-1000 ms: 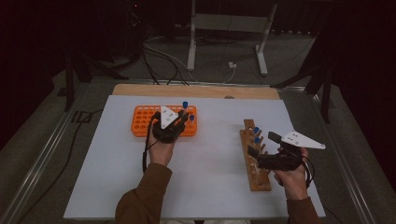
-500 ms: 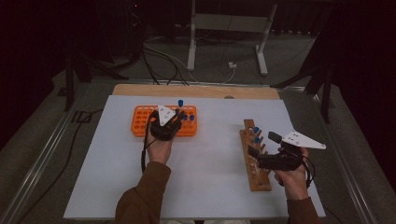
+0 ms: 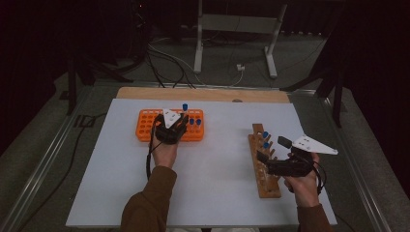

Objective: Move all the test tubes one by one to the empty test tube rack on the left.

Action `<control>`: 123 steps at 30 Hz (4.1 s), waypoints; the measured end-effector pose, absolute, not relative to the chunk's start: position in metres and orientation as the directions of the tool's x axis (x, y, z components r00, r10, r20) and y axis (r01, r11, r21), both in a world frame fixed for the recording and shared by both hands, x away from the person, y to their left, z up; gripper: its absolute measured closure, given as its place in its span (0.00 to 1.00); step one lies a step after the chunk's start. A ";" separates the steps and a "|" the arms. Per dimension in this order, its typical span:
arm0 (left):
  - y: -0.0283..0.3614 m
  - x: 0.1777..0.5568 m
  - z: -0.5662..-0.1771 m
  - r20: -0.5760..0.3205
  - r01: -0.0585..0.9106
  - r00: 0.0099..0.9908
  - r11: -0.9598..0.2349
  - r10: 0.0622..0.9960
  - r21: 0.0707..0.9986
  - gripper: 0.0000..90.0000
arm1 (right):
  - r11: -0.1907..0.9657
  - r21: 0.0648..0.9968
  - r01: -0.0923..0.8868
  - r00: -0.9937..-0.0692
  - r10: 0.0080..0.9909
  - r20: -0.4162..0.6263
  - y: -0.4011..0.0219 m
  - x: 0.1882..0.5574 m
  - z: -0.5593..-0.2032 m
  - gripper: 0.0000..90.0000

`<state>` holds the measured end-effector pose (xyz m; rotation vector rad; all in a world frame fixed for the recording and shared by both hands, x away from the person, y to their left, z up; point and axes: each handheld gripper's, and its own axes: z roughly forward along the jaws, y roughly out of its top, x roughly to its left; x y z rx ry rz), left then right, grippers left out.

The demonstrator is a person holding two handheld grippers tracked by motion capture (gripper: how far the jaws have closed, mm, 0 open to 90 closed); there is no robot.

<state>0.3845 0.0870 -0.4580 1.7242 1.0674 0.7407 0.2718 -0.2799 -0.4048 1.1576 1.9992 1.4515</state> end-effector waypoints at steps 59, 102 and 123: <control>0.086 0.386 -0.506 0.017 0.428 0.454 -0.234 0.891 0.873 0.87 | 0.120 0.912 0.393 -0.576 0.805 0.143 -0.280 0.274 -0.409 0.00; 0.120 0.352 -0.478 -0.117 0.457 0.477 -0.132 0.871 0.880 0.13 | 0.082 0.912 0.401 -0.554 0.815 0.170 -0.286 0.279 -0.413 0.00; 0.137 0.311 -0.455 -0.122 0.396 0.519 -0.112 0.846 0.912 0.01 | 0.189 0.878 0.439 -0.491 0.869 0.059 -0.284 0.298 -0.445 0.34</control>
